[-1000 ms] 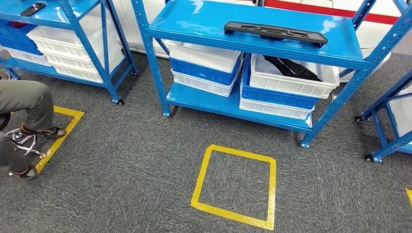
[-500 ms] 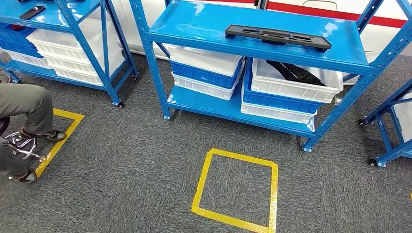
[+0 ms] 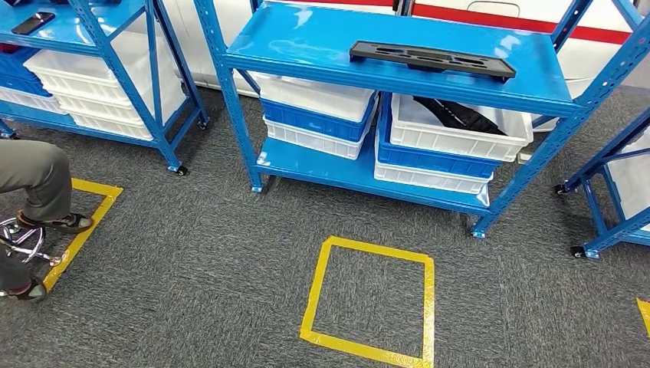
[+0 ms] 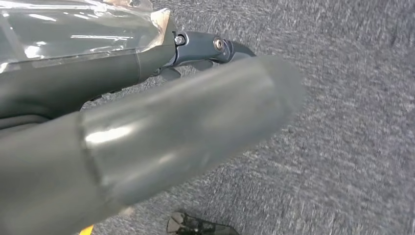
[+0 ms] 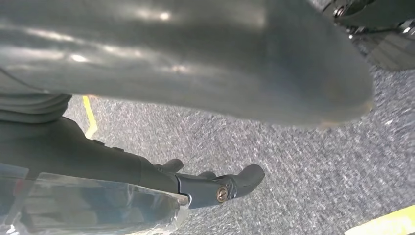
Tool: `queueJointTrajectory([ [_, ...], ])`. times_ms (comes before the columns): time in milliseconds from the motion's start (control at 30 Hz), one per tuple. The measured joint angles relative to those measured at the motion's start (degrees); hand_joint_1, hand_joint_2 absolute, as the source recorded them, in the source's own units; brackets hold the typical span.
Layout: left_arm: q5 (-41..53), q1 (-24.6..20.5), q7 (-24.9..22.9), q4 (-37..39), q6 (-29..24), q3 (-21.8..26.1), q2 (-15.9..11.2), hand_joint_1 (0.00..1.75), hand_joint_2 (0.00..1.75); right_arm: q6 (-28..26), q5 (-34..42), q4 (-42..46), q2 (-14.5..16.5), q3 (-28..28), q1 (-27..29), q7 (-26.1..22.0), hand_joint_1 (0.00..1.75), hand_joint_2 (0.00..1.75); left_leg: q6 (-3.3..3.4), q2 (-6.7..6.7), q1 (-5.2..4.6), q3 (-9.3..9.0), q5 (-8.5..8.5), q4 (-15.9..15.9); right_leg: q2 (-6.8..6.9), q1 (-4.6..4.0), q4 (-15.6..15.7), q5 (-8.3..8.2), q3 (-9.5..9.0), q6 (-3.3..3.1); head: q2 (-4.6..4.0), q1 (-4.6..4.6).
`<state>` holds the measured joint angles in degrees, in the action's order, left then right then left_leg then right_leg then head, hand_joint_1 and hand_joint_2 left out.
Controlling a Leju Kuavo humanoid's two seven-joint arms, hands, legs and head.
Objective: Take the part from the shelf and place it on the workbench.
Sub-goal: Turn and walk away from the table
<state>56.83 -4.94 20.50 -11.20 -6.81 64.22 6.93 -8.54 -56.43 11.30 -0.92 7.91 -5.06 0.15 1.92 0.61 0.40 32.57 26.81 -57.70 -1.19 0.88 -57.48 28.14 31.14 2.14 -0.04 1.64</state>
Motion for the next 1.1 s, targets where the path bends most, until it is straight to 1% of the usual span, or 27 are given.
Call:
queueJointTrajectory([
  [33, 0.0, -0.01, 0.01, -0.01, -0.01, 0.0, 0.01, 0.0, 0.0, 0.01, 0.0, 0.0, -0.01, 0.02, -0.03, 0.0, 0.0, 0.0, 0.54, -0.21, 0.03, -0.24, -0.25, 0.46, 0.18, -0.03, -1.13, 0.69, 0.53, 0.11, 0.0, -0.04],
  [67, 0.0, -0.02, 0.02, -0.01, -0.01, 0.0, 0.02, 0.0, 0.0, 0.02, 0.0, 0.0, -0.02, 0.04, -0.08, 0.0, 0.0, 0.0, 0.97, -0.45, 0.1, -0.47, -0.47, 0.88, 0.37, -0.08, -3.48, 1.93, 1.64, 0.03, 0.0, -0.09],
  [100, 0.0, -0.01, 0.03, -0.02, -0.01, 0.0, 0.02, 0.0, 0.0, 0.03, 0.0, 0.0, -0.03, 0.07, -0.12, 0.0, 0.0, 0.0, 1.25, -0.72, 0.06, -0.58, -0.52, 1.05, 0.56, -0.01, -7.0, 3.59, 3.31, -0.22, 0.0, -0.11],
  [133, 0.0, -0.01, 0.03, -0.02, -0.01, 0.01, 0.0, 0.0, 0.0, 0.04, 0.0, 0.0, -0.02, 0.1, -0.12, 0.02, 0.0, 0.0, 1.44, -0.92, -0.01, -0.59, -0.49, 1.06, 0.58, -0.01, -11.09, 5.29, 5.43, -0.43, 0.0, -0.13],
  [167, 0.0, -0.01, 0.03, -0.01, -0.01, 0.01, 0.0, 0.0, 0.0, 0.05, 0.0, 0.0, -0.04, 0.17, -0.06, 0.04, 0.0, 0.0, 1.5, -1.14, -0.1, -0.6, -0.44, 1.05, 0.58, 0.0, -14.54, 6.44, 7.24, -0.42, 0.0, -0.12],
  [200, 0.0, 0.0, 0.03, -0.01, -0.01, 0.02, 0.03, 0.0, 0.0, 0.08, 0.02, 0.0, -0.09, 0.26, 0.02, 0.06, 0.0, 0.0, 1.54, -1.34, -0.18, -0.63, -0.37, 1.03, 0.6, 0.0, -16.3, 6.73, 8.25, -0.18, 0.0, -0.12],
  [233, 0.0, 0.0, 0.02, 0.0, 0.0, 0.02, 0.06, 0.0, 0.0, 0.1, 0.04, 0.0, -0.13, 0.34, 0.1, 0.08, 0.0, 0.0, 1.52, -1.54, -0.23, -0.71, -0.3, 1.01, 0.67, -0.01, -15.72, 6.05, 8.05, 0.24, 0.0, -0.13],
  [267, 0.0, 0.0, 0.02, 0.01, 0.01, 0.02, 0.1, 0.0, 0.0, 0.13, 0.06, 0.0, -0.18, 0.41, 0.14, 0.09, 0.0, 0.0, 1.44, -1.77, -0.25, -0.86, -0.2, 1.0, 0.93, -0.01, -12.82, 4.59, 6.66, 0.73, 0.0, -0.13],
  [300, 0.0, 0.0, 0.01, 0.01, 0.02, 0.02, 0.14, 0.0, 0.0, 0.14, 0.09, 0.0, -0.21, 0.44, 0.11, 0.1, 0.0, 0.0, 1.29, -2.01, -0.29, -1.05, -0.06, 0.97, 1.62, -0.01, -8.53, 2.83, 4.53, 1.13, 0.0, -0.14],
  [333, 0.0, 0.0, -0.01, 0.01, 0.03, 0.02, 0.16, 0.0, 0.0, 0.14, 0.1, 0.0, -0.25, 0.46, 0.02, 0.1, 0.0, 0.0, 1.04, -2.27, -0.47, -1.26, 0.17, 0.84, 2.46, -0.15, -4.42, 1.22, 2.58, 1.24, 0.0, -0.19],
  [367, 0.0, 0.0, -0.02, 0.0, 0.04, 0.02, 0.17, 0.0, 0.0, 0.15, 0.1, 0.0, -0.27, 0.47, -0.07, 0.1, 0.0, 0.0, 0.77, -2.52, -0.66, -1.42, 0.42, 0.73, 3.06, -0.25, -1.5, 0.1, 1.18, 1.0, 0.0, -0.18],
  [400, 0.0, 0.0, -0.04, -0.01, 0.05, 0.02, 0.17, 0.0, 0.0, 0.2, 0.15, 0.0, -0.27, 0.48, -0.14, 0.1, 0.0, 0.0, 0.52, -2.81, -0.84, -1.56, 0.65, 0.62, 3.4, -0.38, 0.05, -0.5, 0.5, 0.59, 0.0, -0.16],
  [433, 0.0, -0.01, -0.05, -0.01, 0.08, 0.02, 0.17, 0.0, 0.0, 0.29, 0.23, 0.0, -0.27, 0.51, -0.17, 0.09, 0.0, 0.0, 0.32, -3.13, -0.96, -1.67, 0.83, 0.55, 3.19, -0.51, 0.43, -0.73, 0.51, 0.14, 0.0, -0.13],
  [500, 0.0, -0.04, -0.18, -0.01, 0.12, 0.02, 0.16, 0.0, 0.0, 0.41, 0.3, 0.0, -0.2, 0.62, -0.1, 0.09, 0.0, 0.0, -0.14, -3.61, -0.78, -1.81, 1.25, 0.34, 2.32, -0.11, 0.51, -0.9, 0.26, -0.67, 0.0, -0.09],
  [533, 0.01, -0.04, -0.26, 0.0, 0.14, 0.02, 0.18, 0.0, 0.0, 0.37, 0.21, 0.0, -0.16, 0.69, -0.07, 0.08, 0.0, 0.0, -0.49, -3.28, -0.62, -1.59, 2.0, -0.46, 1.91, 0.14, 0.58, -1.0, 0.11, -1.01, 0.0, -0.01],
  [567, 0.03, -0.05, -0.33, 0.0, 0.14, 0.02, 0.2, 0.0, 0.0, 0.27, 0.09, 0.0, -0.14, 0.74, -0.08, 0.07, 0.0, 0.0, -0.89, -2.67, -0.44, -0.82, 3.4, -2.38, 1.51, 0.39, 0.65, -1.09, -0.11, -1.35, 0.0, 0.07],
  [600, 0.04, -0.04, -0.38, 0.01, 0.15, 0.03, 0.21, 0.0, 0.0, 0.18, -0.02, 0.0, -0.13, 0.78, -0.1, 0.05, 0.0, 0.0, -1.26, -1.91, -0.25, 0.55, 5.3, -5.54, 1.17, 0.45, 0.66, -1.13, -0.14, -1.57, 0.0, 0.18],
  [667, 0.07, 0.0, -0.42, 0.01, 0.16, 0.07, 0.19, 0.0, 0.0, 0.06, -0.2, 0.0, -0.18, 0.84, -0.07, 0.01, 0.0, 0.0, -1.8, -1.04, 0.04, 4.33, 8.89, -13.44, 0.57, 0.43, 0.64, -1.07, -0.16, -1.77, 0.0, 0.26],
  [700, 0.07, 0.02, -0.43, 0.01, 0.16, 0.09, 0.18, 0.0, 0.0, -0.02, -0.34, 0.0, -0.18, 0.85, 0.0, 0.05, 0.0, 0.0, -1.95, -0.97, 0.16, 5.72, 9.41, -15.96, 0.29, 0.42, 0.62, -1.04, -0.21, -1.8, 0.0, 0.28],
  [733, 0.08, 0.03, -0.4, 0.01, 0.17, 0.1, 0.18, 0.0, 0.0, -0.15, -0.53, 0.0, -0.17, 0.85, 0.09, 0.17, 0.0, 0.0, -2.04, -0.97, 0.29, 6.24, 8.79, -16.46, 0.02, 0.43, 0.62, -1.01, -0.3, -1.83, 0.0, 0.28],
  [767, 0.11, 0.02, -0.29, 0.01, 0.21, 0.11, 0.17, 0.0, 0.0, -0.33, -0.79, 0.0, -0.15, 0.85, 0.15, 0.32, 0.0, 0.0, -2.05, -0.96, 0.45, 5.56, 6.99, -14.44, -0.28, 0.48, 0.61, -0.97, -0.43, -1.84, 0.0, 0.28],
  [833, 0.18, 0.01, 0.05, 0.01, 0.54, 0.11, 0.09, 0.0, 0.0, -0.66, -1.28, 0.0, -0.09, 0.85, 0.18, 0.58, 0.0, 0.0, -1.98, -0.66, 0.74, 2.12, 2.61, -6.53, -0.77, 0.53, 0.61, -0.81, -0.71, -1.68, 0.0, 0.28],
  [867, 0.25, -0.02, 0.26, 0.01, 0.74, 0.11, 0.05, 0.0, 0.0, -0.74, -1.44, 0.0, -0.08, 0.85, 0.16, 0.63, 0.0, 0.0, -1.85, -0.42, 0.74, 0.55, 1.14, -2.99, -0.95, 0.41, 0.57, -0.7, -0.72, -1.5, 0.0, 0.27],
  [900, 0.37, -0.06, 0.39, 0.01, 0.95, 0.1, 0.04, 0.0, 0.0, -0.78, -1.49, 0.0, -0.09, 0.85, 0.16, 0.68, 0.0, 0.0, -1.71, -0.2, 0.7, -0.33, 0.5, -0.91, -1.03, 0.24, 0.52, -0.61, -0.63, -1.25, 0.0, 0.23],
  [933, 0.52, -0.08, 0.47, 0.01, 1.1, 0.1, 0.05, 0.0, 0.0, -0.8, -1.44, 0.0, -0.15, 0.86, 0.21, 0.72, 0.0, 0.0, -1.6, -0.06, 0.61, -0.61, 0.46, -0.08, -1.06, -0.1, 0.44, -0.48, -0.44, -1.17, 0.0, 0.19],
  [1033, 1.03, -0.1, 0.55, 0.01, 1.48, 0.09, 0.08, 0.0, 0.0, -0.98, -1.07, -0.01, -0.23, 0.92, 0.59, 0.58, 0.0, 0.0, -1.3, -0.06, 0.06, -0.57, 0.34, 0.1, -1.03, -0.61, 0.4, -0.28, -0.09, -1.23, 0.0, 0.15],
  [1100, 1.3, -0.1, 0.55, 0.01, 1.55, 0.09, 0.05, 0.0, 0.0, -1.11, -0.91, -0.01, -0.16, 0.96, 0.79, 0.42, 0.0, 0.0, -0.87, -0.04, -0.37, -0.6, 0.38, 0.07, -1.0, -0.38, 0.53, -0.35, -0.12, -1.11, 0.0, 0.16],
])
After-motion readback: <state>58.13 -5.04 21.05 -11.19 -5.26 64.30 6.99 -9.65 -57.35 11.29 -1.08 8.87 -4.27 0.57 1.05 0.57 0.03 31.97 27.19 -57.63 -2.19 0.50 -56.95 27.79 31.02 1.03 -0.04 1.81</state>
